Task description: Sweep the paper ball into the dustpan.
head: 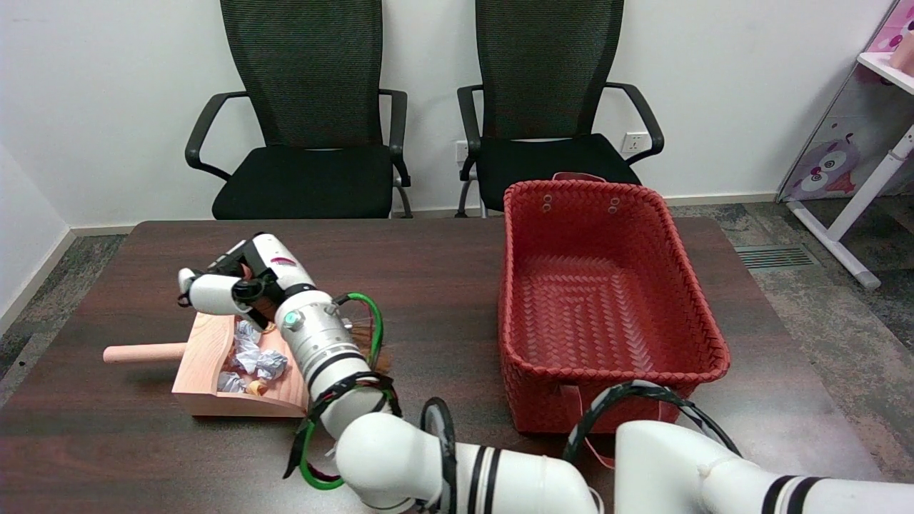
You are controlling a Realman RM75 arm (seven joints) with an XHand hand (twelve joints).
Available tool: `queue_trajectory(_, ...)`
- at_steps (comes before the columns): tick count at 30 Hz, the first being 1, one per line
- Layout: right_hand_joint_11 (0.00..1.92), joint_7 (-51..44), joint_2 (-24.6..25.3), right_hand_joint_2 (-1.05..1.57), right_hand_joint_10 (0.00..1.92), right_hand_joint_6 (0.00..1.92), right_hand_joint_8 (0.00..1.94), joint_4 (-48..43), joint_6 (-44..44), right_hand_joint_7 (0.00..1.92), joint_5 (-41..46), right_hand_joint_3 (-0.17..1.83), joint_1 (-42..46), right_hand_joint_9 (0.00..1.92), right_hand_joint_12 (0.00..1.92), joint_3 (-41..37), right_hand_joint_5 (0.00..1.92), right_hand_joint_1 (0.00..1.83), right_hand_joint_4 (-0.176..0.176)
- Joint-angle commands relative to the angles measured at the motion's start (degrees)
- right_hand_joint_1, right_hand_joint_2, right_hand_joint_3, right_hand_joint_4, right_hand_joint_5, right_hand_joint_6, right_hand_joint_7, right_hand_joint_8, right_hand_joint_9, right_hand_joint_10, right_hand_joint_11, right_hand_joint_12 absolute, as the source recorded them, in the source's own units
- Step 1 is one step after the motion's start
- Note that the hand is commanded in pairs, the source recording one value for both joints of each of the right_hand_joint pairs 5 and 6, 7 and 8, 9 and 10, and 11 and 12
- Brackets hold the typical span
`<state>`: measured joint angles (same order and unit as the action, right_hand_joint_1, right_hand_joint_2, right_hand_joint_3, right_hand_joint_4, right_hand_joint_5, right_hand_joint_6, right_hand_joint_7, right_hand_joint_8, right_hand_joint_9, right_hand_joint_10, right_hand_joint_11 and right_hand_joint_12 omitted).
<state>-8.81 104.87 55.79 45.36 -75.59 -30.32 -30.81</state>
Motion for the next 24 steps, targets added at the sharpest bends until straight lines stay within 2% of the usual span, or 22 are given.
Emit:
queue_trajectory(1,1.92,28.3,6.3,1.57,1.92,1.92,1.92,-9.7,-3.5,1.92,-0.1,0.95,-6.8,1.92,1.92,0.1,1.92,1.04,0.055)
queue_trajectory(13,1.92,32.0,4.4,1.57,1.92,1.92,1.92,-8.1,-2.5,1.92,-0.5,0.66,-9.7,1.92,1.92,0.3,1.92,1.04,0.050)
queue_trajectory(24,1.92,31.6,-0.8,1.57,1.92,1.92,1.92,2.7,3.3,1.92,-1.7,0.68,-8.5,1.92,1.92,2.4,1.92,1.03,0.048)
